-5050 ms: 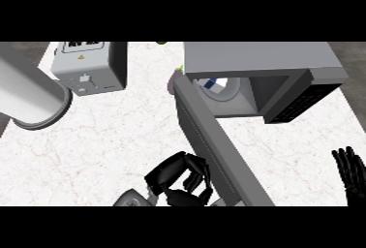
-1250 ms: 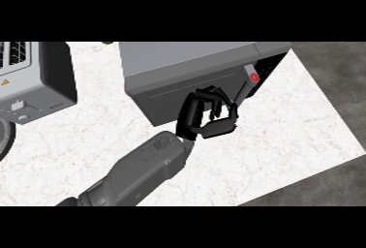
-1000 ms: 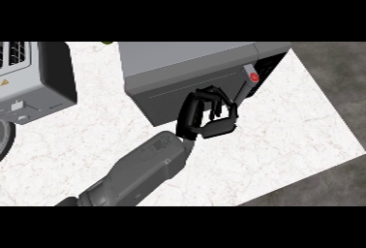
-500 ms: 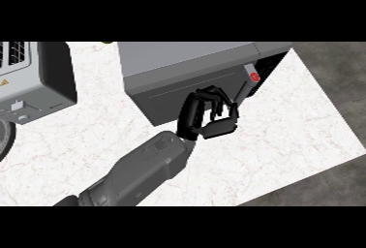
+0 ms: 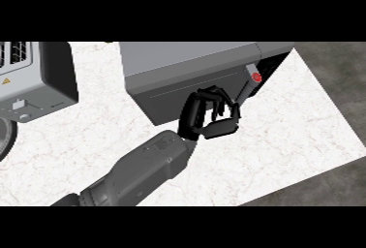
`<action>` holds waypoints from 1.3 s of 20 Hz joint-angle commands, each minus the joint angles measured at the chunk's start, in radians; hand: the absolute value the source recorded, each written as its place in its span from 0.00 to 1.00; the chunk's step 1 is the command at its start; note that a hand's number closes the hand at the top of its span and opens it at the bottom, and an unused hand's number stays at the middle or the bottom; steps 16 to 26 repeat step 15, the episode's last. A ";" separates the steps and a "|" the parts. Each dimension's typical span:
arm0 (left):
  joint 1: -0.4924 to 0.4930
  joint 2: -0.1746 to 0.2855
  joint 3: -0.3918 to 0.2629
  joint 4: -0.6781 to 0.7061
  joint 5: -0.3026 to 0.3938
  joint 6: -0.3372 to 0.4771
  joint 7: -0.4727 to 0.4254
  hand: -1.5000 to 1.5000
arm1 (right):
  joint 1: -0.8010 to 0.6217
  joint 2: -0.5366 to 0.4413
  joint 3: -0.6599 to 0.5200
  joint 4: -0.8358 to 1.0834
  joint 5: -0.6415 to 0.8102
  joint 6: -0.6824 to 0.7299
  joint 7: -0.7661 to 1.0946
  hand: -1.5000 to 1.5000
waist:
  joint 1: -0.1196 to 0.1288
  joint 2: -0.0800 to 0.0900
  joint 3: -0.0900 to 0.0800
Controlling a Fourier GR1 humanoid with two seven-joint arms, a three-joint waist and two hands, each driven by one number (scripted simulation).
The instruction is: Pick up the milk, place it into the microwave and close the microwave
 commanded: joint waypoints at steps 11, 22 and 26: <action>-0.108 0.000 0.021 0.088 0.063 -0.014 0.009 1.00 | -0.064 -0.060 -0.017 0.130 -0.055 0.061 -0.005 0.00 | 0.000 0.017 -0.002; -0.111 0.000 0.017 0.108 0.074 -0.023 0.004 1.00 | -0.079 -0.085 -0.026 0.155 -0.062 0.076 -0.004 0.00 | 0.004 0.014 -0.003; -0.111 0.000 0.017 0.108 0.074 -0.023 0.004 1.00 | -0.079 -0.085 -0.026 0.155 -0.062 0.076 -0.004 0.00 | 0.004 0.014 -0.003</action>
